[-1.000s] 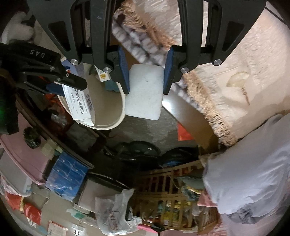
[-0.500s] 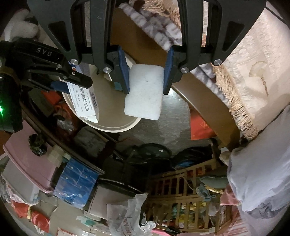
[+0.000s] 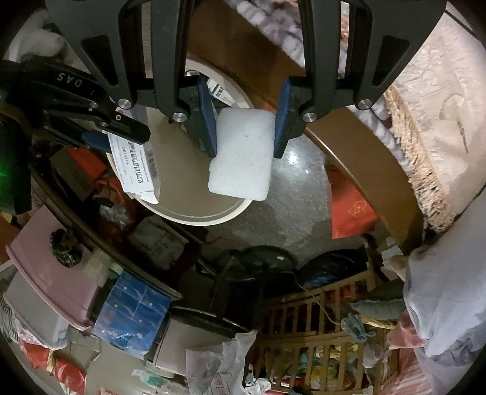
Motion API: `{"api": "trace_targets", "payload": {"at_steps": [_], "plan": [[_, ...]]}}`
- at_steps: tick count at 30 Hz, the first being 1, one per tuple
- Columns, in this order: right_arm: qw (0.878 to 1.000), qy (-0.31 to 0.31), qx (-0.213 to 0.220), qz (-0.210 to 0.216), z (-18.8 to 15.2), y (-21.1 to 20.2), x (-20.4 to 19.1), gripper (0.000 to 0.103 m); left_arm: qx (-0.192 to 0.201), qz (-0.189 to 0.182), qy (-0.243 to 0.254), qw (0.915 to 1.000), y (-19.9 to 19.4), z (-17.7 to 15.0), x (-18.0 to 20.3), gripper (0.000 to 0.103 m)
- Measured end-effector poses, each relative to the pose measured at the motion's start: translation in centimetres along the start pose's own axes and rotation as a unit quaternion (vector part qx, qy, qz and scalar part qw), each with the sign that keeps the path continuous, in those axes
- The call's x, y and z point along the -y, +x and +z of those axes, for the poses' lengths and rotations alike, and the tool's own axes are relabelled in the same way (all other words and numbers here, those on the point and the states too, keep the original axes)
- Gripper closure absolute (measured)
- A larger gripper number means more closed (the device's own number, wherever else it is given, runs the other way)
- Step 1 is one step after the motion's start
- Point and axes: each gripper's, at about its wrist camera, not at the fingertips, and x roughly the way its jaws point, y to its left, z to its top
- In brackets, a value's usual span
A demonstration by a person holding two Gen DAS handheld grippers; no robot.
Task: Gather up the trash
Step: 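Carry the white sponge and tablet box over the cream bucket, then open both grippers over the bucket, dropping the sponge and tablet box inside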
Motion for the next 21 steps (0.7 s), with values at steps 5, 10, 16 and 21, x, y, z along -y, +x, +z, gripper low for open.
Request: {"api": "trace_targets", "payload": {"at_steps": [5, 10, 16, 21], "plan": [[1.0, 0.011, -0.001, -0.004, -0.1, 0.2, 1.1, 0.052, -0.007, -0.008, 0.003, 0.9999, 1.1, 0.2, 0.8, 0.07], [1.0, 0.02, -0.002, -0.013, -0.2, 0.4, 2.3, 0.052, -0.014, -0.017, 0.003, 0.9998, 2.3, 0.6, 1.5, 0.069], [0.999, 0.031, -0.003, -0.019, -0.4, 0.6, 3.4, 0.052, -0.02, -0.032, 0.004, 0.9993, 3.4, 0.8, 2.2, 0.064], [0.998, 0.052, 0.001, -0.02, -0.7, 0.7, 4.3, 0.044, -0.016, -0.046, -0.004, 0.9988, 3.5, 0.7, 2.4, 0.04]]}}
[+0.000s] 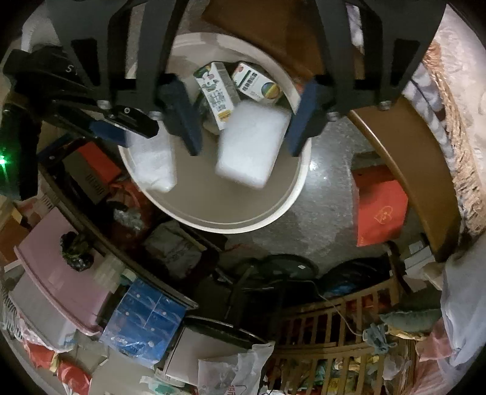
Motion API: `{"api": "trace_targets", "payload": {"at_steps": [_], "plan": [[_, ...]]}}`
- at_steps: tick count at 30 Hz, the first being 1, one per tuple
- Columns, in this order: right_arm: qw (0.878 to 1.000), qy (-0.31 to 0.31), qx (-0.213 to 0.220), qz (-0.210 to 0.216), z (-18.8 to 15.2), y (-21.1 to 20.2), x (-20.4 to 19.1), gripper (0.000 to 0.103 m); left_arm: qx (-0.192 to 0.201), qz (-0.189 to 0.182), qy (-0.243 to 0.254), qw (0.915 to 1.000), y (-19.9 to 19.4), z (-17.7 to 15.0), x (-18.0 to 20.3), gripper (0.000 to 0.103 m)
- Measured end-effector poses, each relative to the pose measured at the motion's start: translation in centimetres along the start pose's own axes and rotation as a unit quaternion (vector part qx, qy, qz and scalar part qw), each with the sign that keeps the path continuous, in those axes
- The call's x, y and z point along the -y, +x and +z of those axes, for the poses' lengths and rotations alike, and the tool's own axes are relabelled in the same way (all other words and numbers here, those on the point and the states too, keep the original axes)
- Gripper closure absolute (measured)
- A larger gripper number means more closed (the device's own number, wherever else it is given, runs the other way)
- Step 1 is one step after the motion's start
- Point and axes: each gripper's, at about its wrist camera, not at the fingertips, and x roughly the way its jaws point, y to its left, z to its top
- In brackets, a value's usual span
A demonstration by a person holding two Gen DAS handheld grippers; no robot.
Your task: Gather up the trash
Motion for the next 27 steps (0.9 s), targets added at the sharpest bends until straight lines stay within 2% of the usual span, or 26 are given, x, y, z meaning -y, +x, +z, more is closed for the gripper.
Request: {"api": "trace_targets", "payload": {"at_steps": [1, 2, 4, 7, 12, 15, 18, 23, 27], "plan": [[1.0, 0.005, 0.002, 0.001, -0.1, -0.1, 0.2, 0.038, 0.006, 0.002, 0.0, 1.0, -0.2, -0.1, 0.0, 0.039], [1.0, 0.007, 0.003, 0.001, -0.1, -0.2, 0.3, 0.036, 0.009, 0.006, 0.001, 0.9999, -0.3, -0.1, 0.1, 0.037], [1.0, 0.004, 0.006, -0.004, -0.3, -0.5, 0.2, 0.036, 0.018, 0.033, 0.007, 0.9993, -1.0, -0.3, 0.2, 0.037], [1.0, -0.01, 0.015, -0.015, -0.6, -1.2, -0.6, 0.036, 0.032, 0.048, 0.002, 0.9983, -2.5, -0.8, -0.1, 0.037], [0.995, -0.038, 0.073, -0.048, -1.3, -4.3, -2.7, 0.036, 0.067, 0.076, -0.005, 0.9948, -6.5, -2.0, -1.1, 0.037], [0.991, -0.051, 0.107, -0.062, -1.7, -6.5, -4.3, 0.036, 0.102, 0.107, -0.005, 0.989, -9.7, -3.2, -1.7, 0.037], [0.987, -0.056, 0.137, -0.059, -2.1, -8.6, -5.5, 0.036, 0.13, 0.129, -0.007, 0.983, -12.3, -4.2, -2.0, 0.037], [0.98, -0.073, 0.175, -0.055, -2.6, -11.6, -8.1, 0.036, 0.17, 0.143, -0.03, 0.9746, -15.7, -5.3, -2.7, 0.037], [0.976, -0.082, 0.195, -0.049, -3.0, -13.3, -9.6, 0.035, 0.188, 0.154, -0.018, 0.9698, -17.5, -6.1, -2.8, 0.037]]}}
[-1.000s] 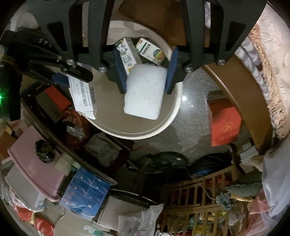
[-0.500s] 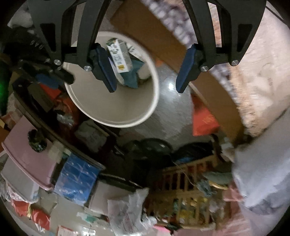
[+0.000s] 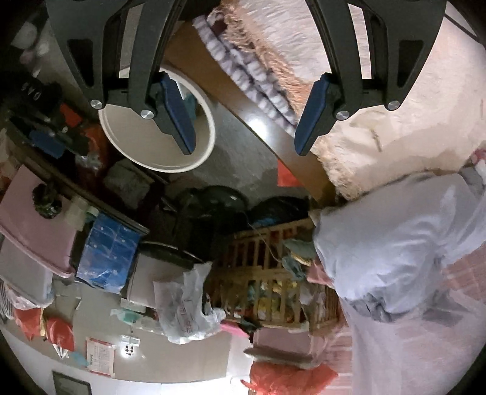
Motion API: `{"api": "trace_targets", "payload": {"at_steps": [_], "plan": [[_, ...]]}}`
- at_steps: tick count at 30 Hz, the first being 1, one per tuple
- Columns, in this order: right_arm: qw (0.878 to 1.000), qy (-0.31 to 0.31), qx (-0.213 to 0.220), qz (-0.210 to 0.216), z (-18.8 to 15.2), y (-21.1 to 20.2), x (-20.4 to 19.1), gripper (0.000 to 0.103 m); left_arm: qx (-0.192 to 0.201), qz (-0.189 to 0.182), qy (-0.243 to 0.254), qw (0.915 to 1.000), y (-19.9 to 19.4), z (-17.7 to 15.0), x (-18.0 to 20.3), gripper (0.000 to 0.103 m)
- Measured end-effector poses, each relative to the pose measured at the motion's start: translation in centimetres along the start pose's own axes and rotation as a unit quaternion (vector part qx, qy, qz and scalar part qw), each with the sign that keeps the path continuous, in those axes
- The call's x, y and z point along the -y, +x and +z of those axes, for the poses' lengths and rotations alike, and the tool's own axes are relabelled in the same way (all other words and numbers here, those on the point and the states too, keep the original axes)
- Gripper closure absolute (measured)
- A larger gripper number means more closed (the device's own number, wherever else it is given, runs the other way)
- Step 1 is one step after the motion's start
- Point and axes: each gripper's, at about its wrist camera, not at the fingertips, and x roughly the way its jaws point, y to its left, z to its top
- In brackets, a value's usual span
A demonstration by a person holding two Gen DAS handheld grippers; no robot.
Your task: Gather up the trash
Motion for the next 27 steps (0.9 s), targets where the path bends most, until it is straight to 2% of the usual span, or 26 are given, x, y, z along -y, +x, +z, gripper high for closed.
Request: {"api": "trace_targets", "payload": {"at_steps": [4, 10, 27], "plan": [[1.0, -0.009, 0.011, 0.002, 0.4, -1.1, -1.1, 0.029, 0.016, 0.004, 0.003, 0.9999, -1.3, 0.0, -0.5, 0.037], [1.0, -0.017, 0.021, 0.001, 0.7, -2.0, -2.1, 0.029, 0.035, 0.009, -0.002, 0.9993, -2.3, 0.2, -1.0, 0.037], [1.0, -0.016, 0.02, 0.001, 0.8, -1.8, -1.8, 0.029, 0.031, 0.009, 0.002, 0.9995, -2.0, 0.0, -0.5, 0.037]]}}
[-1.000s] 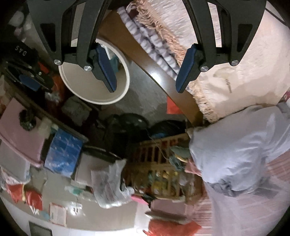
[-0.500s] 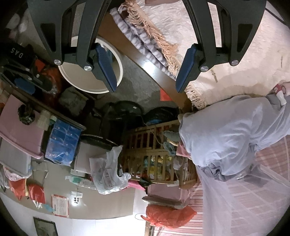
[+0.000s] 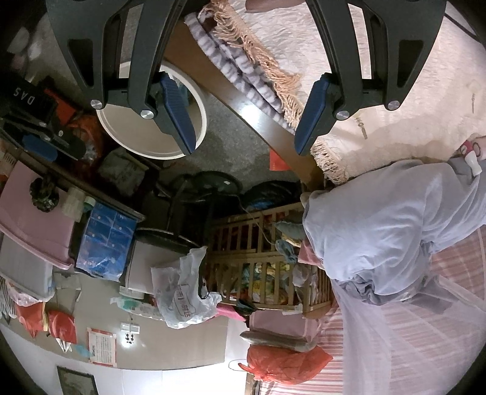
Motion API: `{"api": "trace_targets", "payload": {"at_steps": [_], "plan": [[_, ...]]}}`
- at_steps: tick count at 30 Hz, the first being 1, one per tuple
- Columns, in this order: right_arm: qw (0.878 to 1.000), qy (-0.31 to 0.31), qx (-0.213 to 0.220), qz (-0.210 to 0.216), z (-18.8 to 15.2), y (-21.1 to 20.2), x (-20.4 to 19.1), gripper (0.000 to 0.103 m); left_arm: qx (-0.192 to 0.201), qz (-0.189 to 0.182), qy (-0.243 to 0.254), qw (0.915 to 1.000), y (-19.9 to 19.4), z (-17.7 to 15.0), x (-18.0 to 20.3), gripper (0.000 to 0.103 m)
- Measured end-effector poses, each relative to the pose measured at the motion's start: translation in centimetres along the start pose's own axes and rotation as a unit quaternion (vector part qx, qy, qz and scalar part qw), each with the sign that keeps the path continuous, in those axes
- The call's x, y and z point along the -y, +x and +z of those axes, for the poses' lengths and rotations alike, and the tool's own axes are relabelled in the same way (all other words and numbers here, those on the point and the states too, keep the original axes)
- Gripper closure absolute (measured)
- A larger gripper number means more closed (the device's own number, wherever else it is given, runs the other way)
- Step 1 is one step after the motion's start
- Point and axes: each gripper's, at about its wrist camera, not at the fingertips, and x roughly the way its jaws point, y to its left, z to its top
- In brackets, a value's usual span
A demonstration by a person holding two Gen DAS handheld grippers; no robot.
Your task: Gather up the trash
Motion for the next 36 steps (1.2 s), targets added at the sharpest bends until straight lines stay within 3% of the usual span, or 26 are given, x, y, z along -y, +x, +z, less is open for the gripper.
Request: {"api": "trace_targets", "payload": {"at_steps": [36], "plan": [[1.0, 0.002, -0.016, -0.001, -1.1, 0.5, 0.7, 0.027, -0.01, -0.006, 0.008, 0.9999, 0.8, -0.7, -0.6, 0.037]]}}
